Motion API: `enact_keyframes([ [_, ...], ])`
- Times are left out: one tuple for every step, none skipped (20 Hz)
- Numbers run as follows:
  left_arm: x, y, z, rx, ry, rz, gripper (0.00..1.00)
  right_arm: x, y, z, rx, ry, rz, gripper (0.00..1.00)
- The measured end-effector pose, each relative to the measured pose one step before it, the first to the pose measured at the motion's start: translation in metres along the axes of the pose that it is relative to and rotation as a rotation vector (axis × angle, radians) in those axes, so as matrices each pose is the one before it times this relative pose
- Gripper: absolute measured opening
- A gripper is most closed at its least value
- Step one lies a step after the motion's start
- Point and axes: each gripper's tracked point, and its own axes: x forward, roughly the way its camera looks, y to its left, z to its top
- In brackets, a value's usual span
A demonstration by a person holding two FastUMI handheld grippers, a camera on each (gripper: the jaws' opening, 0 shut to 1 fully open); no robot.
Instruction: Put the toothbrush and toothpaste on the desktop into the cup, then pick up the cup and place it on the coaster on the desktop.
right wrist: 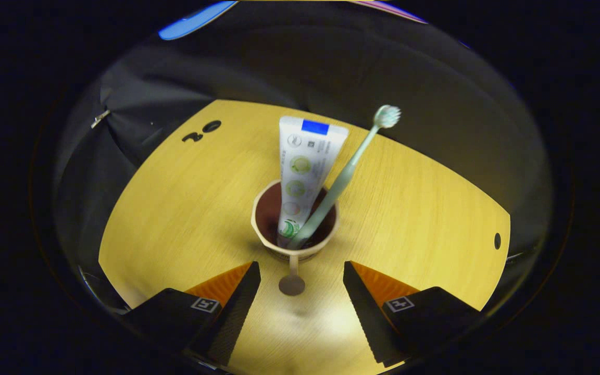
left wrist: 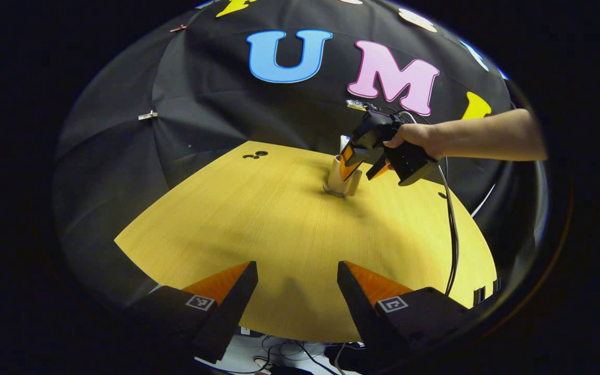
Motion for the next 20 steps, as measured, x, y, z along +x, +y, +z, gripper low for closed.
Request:
enact_keyframes([
  [-0.00040, -0.00371, 0.00710, 0.00865, -0.01258, -0.01098, 0.98, -0.01709, -0.00375, 0.00335, 0.01704, -0.04356, -0.00402, 1.00],
  [0.00022, -0.00369, 0.00764, 0.00696, -0.01409, -0.01258, 0.98, -0.02057, -0.00206, 0.00182, 0.02361, -0.05045, 0.00481, 0.99],
  [0.00021, -0.00464, 0.00795, 0.00581, -0.01630, -0.01411, 0.98, -0.01884, -0.00052, 0.00432, 0.02014, -0.04858, 0.00188, 0.99],
  [-0.00030, -0.00499, 0.00785, 0.00842, -0.01357, -0.01637, 0.98, -0.01931, -0.00332, 0.00194, 0.00697, -0.04543, -0.00471, 0.99],
  [0.00016, -0.00477, 0.00965, 0.01323, -0.01577, -0.01672, 0.97, -0.01962, -0.00512, 0.00414, -0.00037, -0.04628, -0.01248, 0.99],
  [0.00060, -0.00499, 0.00970, 0.01558, -0.01700, -0.01546, 0.98, -0.02373, -0.00644, 0.00297, -0.00065, -0.05282, -0.02240, 0.99],
  [-0.00087, -0.00475, 0.01080, 0.01514, -0.01601, -0.01377, 0.98, -0.02248, -0.00324, 0.01139, -0.00133, -0.06984, -0.01360, 0.99],
  [-0.00263, -0.00463, 0.01124, 0.00578, -0.02354, -0.01515, 0.98, -0.02312, -0.00008, 0.01064, -0.00244, -0.07123, -0.00960, 0.99],
  [-0.00231, -0.00623, 0.01364, -0.00152, -0.02708, -0.01733, 0.98, -0.01954, -0.00177, 0.01036, -0.00060, -0.06051, -0.01219, 0.99],
  [-0.00210, -0.00513, 0.01076, -0.00523, -0.02208, -0.01474, 0.98, -0.02293, -0.00153, 0.00819, 0.00592, -0.04896, -0.01150, 1.00],
  [-0.00329, -0.00415, 0.01210, 0.00073, -0.02109, -0.00938, 0.98, -0.02068, -0.00115, 0.00800, 0.01499, -0.04160, -0.00588, 0.99],
  [-0.00375, -0.00344, 0.01274, 0.01519, -0.02556, -0.00870, 0.98, -0.01847, -0.00182, 0.00635, 0.01432, -0.03219, -0.00962, 0.99],
  [-0.00316, -0.00357, 0.01470, 0.01800, -0.03230, -0.01123, 0.98, -0.01589, -0.00444, 0.00491, 0.00517, -0.02728, -0.01296, 0.99],
  [-0.00437, -0.00455, 0.01227, 0.01450, -0.02900, -0.01501, 0.98, -0.01535, -0.00541, 0.00531, 0.00068, -0.02765, -0.01657, 0.99],
  [-0.00371, -0.00491, 0.01224, 0.00821, -0.02539, -0.01512, 0.98, -0.01582, -0.00531, 0.00707, 0.00167, -0.02849, -0.01750, 0.99],
  [-0.00205, -0.00245, 0.01011, 0.00335, -0.02337, -0.01068, 0.98, -0.01720, -0.00512, 0.00609, -0.00055, -0.03387, -0.01753, 0.99],
  [-0.00360, -0.00263, 0.00868, -0.00176, -0.01785, -0.00895, 0.98, -0.01478, -0.00414, 0.00438, 0.00235, -0.02655, -0.01585, 1.00],
  [-0.00407, -0.00240, 0.00793, -0.00296, -0.02155, -0.00424, 0.98, -0.01368, -0.00251, 0.00112, 0.01003, -0.02532, -0.01568, 0.99],
  [-0.00428, -0.00096, 0.00735, -0.00060, -0.01950, 0.00338, 0.98, -0.01586, -0.00158, 0.00058, 0.01402, -0.02086, -0.00771, 0.99],
  [-0.00594, 0.00125, 0.00330, 0.00188, -0.01447, 0.01182, 0.97, -0.01523, 0.00000, -0.00210, 0.01756, -0.01237, -0.00524, 0.99],
])
